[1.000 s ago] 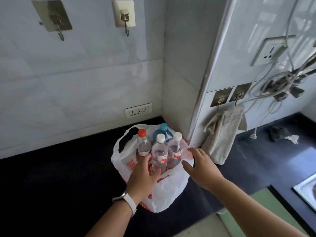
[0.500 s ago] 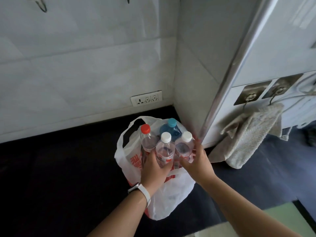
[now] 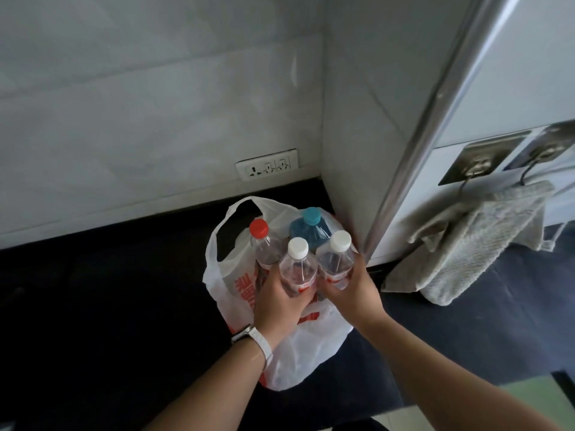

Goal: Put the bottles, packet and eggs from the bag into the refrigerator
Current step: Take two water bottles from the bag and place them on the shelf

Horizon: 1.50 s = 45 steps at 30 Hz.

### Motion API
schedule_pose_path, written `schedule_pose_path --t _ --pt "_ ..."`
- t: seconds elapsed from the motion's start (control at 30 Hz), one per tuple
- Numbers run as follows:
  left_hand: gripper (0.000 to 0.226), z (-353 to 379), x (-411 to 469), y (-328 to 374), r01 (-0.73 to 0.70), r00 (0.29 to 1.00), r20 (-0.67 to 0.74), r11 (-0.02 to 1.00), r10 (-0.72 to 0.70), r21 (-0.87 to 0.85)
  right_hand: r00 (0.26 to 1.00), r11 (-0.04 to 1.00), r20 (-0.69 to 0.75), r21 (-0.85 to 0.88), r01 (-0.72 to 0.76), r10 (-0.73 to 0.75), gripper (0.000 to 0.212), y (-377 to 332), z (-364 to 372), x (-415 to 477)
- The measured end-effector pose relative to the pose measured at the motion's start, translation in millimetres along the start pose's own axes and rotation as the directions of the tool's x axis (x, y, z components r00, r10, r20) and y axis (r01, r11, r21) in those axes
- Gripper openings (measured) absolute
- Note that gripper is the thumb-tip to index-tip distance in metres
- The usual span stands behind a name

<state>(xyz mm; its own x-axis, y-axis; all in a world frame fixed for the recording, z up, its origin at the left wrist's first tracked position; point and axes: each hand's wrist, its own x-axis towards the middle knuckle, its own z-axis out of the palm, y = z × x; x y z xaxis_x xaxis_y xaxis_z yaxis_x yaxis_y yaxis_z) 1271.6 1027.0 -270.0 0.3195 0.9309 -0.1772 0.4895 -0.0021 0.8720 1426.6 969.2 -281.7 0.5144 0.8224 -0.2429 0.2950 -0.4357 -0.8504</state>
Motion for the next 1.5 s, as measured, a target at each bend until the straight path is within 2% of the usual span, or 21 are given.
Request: schedule_pose_path --t 0.17,0.43,0.5,0.63,0.77,0.87,1.0,1.2,1.37,1.5 --pt "0.058 -12 -9 11 -0.083 0.996 -0.03 0.996 0.082 -0.017 0.997 0.997 -0.01 0.01 0.078 -0.078 0.074 -12 -6 -9" --pt "0.047 -49 -25 44 -0.261 0.965 -0.072 0.948 0.252 -0.18 0.972 0.959 -0.128 0.182 0.218 -0.197 0.048 -62 -13 -43" --pt "0.047 -61 -29 50 -0.305 0.952 -0.097 0.93 0.291 -0.207 0.963 0.949 -0.143 0.185 0.254 -0.23 0.047 -73 -11 -50" --pt "0.047 -86 -40 60 -0.343 0.939 -0.132 0.894 0.318 -0.287 0.938 0.931 -0.157 0.151 0.333 -0.31 0.064 -96 -6 -64" --pt "0.048 -109 -54 68 -0.374 0.927 -0.172 0.863 0.334 -0.341 0.919 0.896 -0.107 0.204 0.394 -0.38 0.047 -119 -1 -79" --pt "0.048 -124 -62 68 -0.38 0.921 -0.228 0.858 0.316 -0.346 0.906 0.883 -0.074 0.201 0.423 -0.417 0.04 -134 4 -87" --pt "0.048 -135 -74 66 -0.341 0.924 -0.292 0.876 0.246 -0.34 0.895 0.858 0.01 0.287 0.425 -0.446 0.046 -142 14 -89" --pt "0.046 -143 -98 62 -0.276 0.909 -0.393 0.906 0.138 -0.322 0.85 0.835 0.143 0.324 0.444 -0.507 0.053 -146 23 -89" --pt "0.043 -147 -125 61 -0.194 0.867 -0.498 0.925 0.007 -0.326 0.789 0.818 0.271 0.364 0.446 -0.551 0.036 -153 29 -94" --pt "0.04 -149 -152 57 -0.13 0.796 -0.6 0.943 -0.085 -0.306 0.732 0.807 0.379 0.439 0.396 -0.566 0.05 -153 40 -99"
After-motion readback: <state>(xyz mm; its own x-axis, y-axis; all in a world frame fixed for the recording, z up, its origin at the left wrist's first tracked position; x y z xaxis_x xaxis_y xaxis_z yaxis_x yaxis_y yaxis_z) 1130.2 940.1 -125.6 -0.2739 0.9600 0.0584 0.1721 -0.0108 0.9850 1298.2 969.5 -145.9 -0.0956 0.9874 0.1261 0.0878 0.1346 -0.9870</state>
